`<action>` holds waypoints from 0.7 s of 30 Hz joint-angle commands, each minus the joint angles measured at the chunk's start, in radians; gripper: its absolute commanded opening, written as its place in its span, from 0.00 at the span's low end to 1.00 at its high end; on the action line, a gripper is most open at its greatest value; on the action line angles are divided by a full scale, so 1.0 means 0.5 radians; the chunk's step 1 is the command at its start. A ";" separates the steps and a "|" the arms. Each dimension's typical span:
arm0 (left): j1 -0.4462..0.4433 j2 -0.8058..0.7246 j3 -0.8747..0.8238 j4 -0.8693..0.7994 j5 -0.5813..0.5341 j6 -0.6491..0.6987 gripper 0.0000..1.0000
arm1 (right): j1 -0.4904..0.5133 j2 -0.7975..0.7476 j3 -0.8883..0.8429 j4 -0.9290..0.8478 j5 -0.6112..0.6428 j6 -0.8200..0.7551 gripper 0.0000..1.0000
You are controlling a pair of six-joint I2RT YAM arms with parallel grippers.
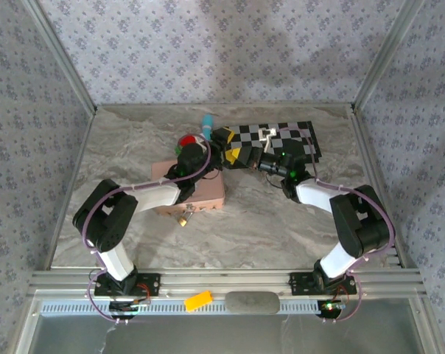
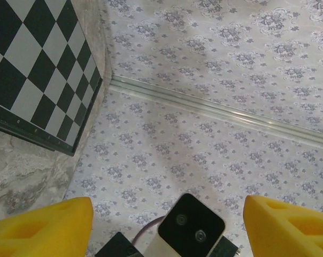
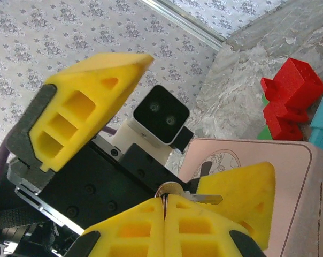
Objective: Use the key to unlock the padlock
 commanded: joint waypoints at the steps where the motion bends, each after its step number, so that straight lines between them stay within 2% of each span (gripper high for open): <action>1: -0.013 -0.003 0.016 0.110 -0.026 -0.015 0.72 | -0.017 0.013 -0.012 0.136 -0.045 0.062 0.00; 8: -0.013 -0.001 -0.014 0.080 -0.057 0.001 0.57 | -0.050 -0.017 -0.049 0.143 -0.048 0.081 0.00; 21: -0.017 -0.009 -0.020 0.010 -0.084 0.011 0.19 | -0.065 -0.033 -0.053 0.149 -0.055 0.097 0.00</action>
